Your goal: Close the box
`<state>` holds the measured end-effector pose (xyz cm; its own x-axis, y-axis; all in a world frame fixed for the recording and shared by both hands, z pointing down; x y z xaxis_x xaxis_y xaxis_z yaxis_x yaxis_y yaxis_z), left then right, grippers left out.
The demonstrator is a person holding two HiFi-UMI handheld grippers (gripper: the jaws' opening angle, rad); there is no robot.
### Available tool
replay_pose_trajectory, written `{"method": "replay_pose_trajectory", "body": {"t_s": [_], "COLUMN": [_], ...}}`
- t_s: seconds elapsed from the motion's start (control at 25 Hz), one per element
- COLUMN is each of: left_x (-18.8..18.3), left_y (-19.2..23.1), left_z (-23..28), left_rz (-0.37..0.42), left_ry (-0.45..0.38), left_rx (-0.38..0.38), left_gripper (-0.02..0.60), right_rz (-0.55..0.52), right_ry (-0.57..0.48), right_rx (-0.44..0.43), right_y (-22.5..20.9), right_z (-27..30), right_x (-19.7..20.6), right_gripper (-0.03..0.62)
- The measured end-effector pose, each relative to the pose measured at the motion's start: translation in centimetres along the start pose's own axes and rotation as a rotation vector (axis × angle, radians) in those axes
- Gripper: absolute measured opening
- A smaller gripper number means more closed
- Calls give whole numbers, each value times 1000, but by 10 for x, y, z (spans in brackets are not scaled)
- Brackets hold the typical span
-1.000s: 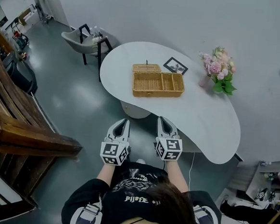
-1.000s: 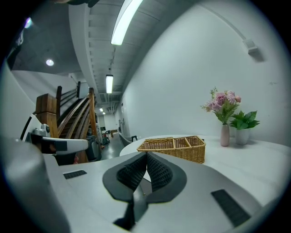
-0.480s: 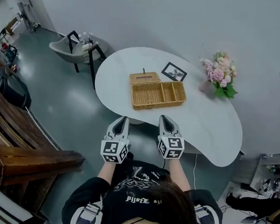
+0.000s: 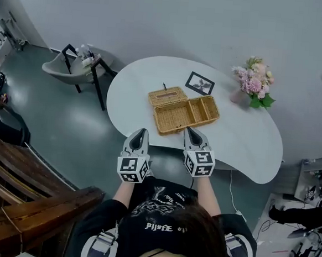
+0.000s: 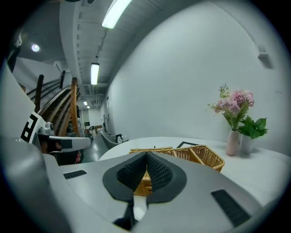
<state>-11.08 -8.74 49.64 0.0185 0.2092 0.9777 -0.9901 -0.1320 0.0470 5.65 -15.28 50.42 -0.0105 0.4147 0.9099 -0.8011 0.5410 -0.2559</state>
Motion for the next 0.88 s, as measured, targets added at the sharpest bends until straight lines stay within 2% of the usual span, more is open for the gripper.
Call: {"method": "replay_pose_trajectory", "body": {"t_s": [0.16, 0.4, 0.76, 0.88], "left_x": [-2, -8, -15, -21], "left_y": [27, 55, 85, 91], "left_z": [11, 25, 45, 52], "left_rz": [10, 7, -23, -22], "left_ry": [7, 10, 8, 8], "left_rx": [31, 12, -69, -92], "left_gripper": [29, 29, 29, 29], "right_rz": [27, 42, 0, 2], "right_ry": [7, 52, 148, 217], "right_rx": [34, 50, -26, -42], "right_y": [9, 13, 15, 12], "right_z": [21, 54, 113, 132], "right_x": [-6, -28, -64, -67], "right_gripper": [25, 27, 38, 51]}}
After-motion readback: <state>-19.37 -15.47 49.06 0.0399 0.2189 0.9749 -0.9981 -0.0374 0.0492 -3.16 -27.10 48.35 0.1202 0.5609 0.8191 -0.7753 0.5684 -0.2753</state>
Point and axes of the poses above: the fingertips, and each gripper's own axes: z forward along the fingers, y to its left, x out of its underside, the point moved 2 cm from there along -z, backward along the fingers, and after that the axes turned 10 degrees about z, right-handed, at the moved point
